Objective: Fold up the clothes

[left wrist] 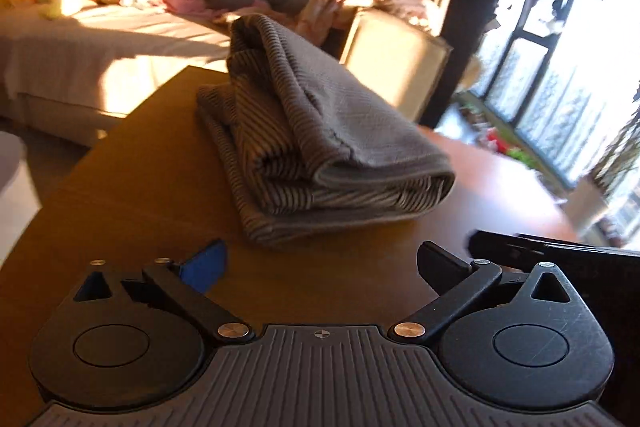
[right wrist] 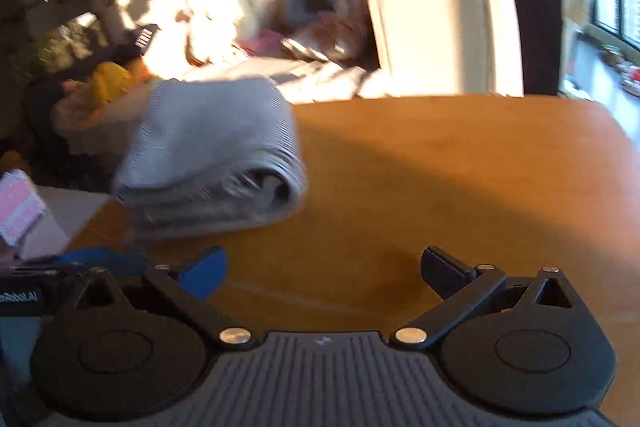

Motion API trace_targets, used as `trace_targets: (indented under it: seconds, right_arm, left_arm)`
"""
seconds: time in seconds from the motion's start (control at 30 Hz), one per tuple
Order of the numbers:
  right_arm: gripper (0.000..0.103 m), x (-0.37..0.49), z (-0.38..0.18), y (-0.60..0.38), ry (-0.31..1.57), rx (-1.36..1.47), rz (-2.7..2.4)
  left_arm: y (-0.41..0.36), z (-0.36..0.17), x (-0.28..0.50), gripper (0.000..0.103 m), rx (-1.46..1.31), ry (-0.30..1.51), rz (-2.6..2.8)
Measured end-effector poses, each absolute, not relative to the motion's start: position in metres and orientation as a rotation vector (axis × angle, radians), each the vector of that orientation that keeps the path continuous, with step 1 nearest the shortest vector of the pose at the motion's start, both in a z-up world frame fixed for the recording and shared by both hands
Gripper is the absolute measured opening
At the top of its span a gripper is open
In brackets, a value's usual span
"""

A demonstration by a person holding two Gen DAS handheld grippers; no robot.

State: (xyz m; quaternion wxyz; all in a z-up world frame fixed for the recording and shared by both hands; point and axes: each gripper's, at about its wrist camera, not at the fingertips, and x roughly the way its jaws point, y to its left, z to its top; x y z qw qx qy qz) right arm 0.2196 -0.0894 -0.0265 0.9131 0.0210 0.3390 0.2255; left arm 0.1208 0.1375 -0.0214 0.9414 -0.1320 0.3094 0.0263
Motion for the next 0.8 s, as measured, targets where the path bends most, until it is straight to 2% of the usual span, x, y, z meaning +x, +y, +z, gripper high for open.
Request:
trace_targets:
  seconds: [0.17,0.3,0.5,0.8]
  right_arm:
    - [0.103,0.202,-0.029,-0.091,0.660,-0.200,0.308]
    - [0.103,0.202,-0.031,-0.088,0.613,-0.262,0.267]
    - [0.103,0.234,-0.033,-0.102,0.686,-0.123,0.370]
    - [0.103,0.241,-0.035,-0.101,0.688,-0.121,0.329]
  left_arm:
    - [0.109,-0.023,0.124,0.103,-0.154,0.675,0.219]
    - [0.092,-0.025,0.129,0.103,-0.129,0.687,0.345]
    - [0.085,-0.025,0.153,0.103,-0.098,0.691,0.286]
    - [0.084,-0.026,0.160,0.103,-0.100,0.692,0.294]
